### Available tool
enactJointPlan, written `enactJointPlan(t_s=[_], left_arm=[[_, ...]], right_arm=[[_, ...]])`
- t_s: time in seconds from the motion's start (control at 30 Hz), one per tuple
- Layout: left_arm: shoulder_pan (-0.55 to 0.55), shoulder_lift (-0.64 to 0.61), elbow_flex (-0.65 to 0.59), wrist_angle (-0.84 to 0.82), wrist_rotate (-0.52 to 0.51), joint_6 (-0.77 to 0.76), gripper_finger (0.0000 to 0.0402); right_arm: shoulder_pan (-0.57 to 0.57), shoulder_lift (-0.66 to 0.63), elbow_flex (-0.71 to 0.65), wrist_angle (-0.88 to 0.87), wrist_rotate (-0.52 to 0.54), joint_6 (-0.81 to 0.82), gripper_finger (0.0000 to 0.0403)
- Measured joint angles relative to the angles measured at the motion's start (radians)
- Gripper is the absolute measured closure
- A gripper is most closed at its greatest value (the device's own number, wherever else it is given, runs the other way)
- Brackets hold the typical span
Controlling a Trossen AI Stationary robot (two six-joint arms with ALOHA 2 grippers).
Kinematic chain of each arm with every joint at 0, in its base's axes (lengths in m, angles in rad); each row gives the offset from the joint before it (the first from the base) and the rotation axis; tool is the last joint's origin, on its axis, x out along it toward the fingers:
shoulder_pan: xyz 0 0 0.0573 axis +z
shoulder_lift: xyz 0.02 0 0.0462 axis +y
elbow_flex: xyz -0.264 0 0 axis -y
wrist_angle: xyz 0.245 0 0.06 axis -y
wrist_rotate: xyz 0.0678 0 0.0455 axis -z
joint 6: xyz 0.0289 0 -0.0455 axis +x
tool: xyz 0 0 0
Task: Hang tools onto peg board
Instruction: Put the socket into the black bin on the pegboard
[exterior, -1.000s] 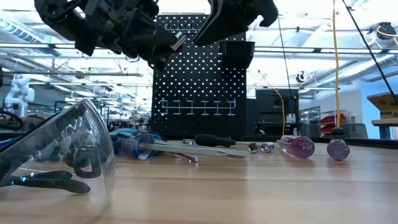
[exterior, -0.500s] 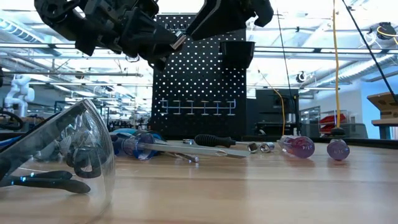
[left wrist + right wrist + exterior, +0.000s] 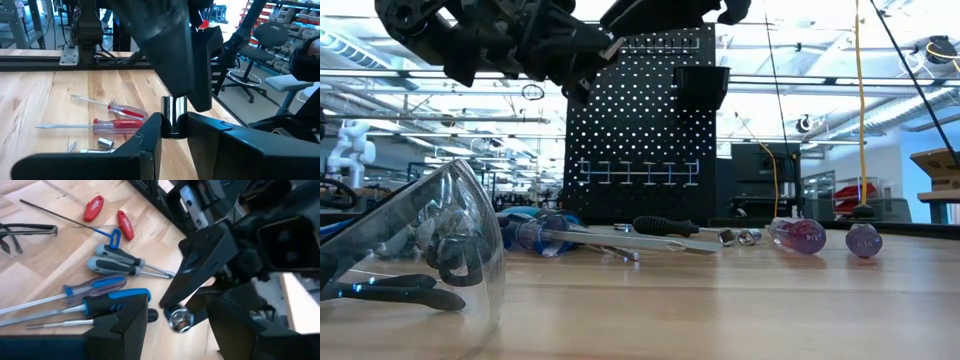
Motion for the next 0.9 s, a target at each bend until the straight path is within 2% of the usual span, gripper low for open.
enactJointPlan(t_s=[0.43, 0.6, 0.9], left_arm=[[-0.023, 0.0, 0.0, 0.048, -0.003, -0.02, 0.0329], [-0.024, 0.0, 0.0, 0.048, -0.003, -0.021, 0.0329], [-0.024, 0.0, 0.0, 0.045, -0.001, -0.021, 0.0329]], right_arm=[[-0.001, 0.0, 0.0, -0.001, 0.0, -0.018, 0.0219], [-0.001, 0.0, 0.0, 0.001, 0.0, -0.018, 0.0255], [-0.001, 0.0, 0.0, 0.003, 0.0, -0.018, 0.0347]])
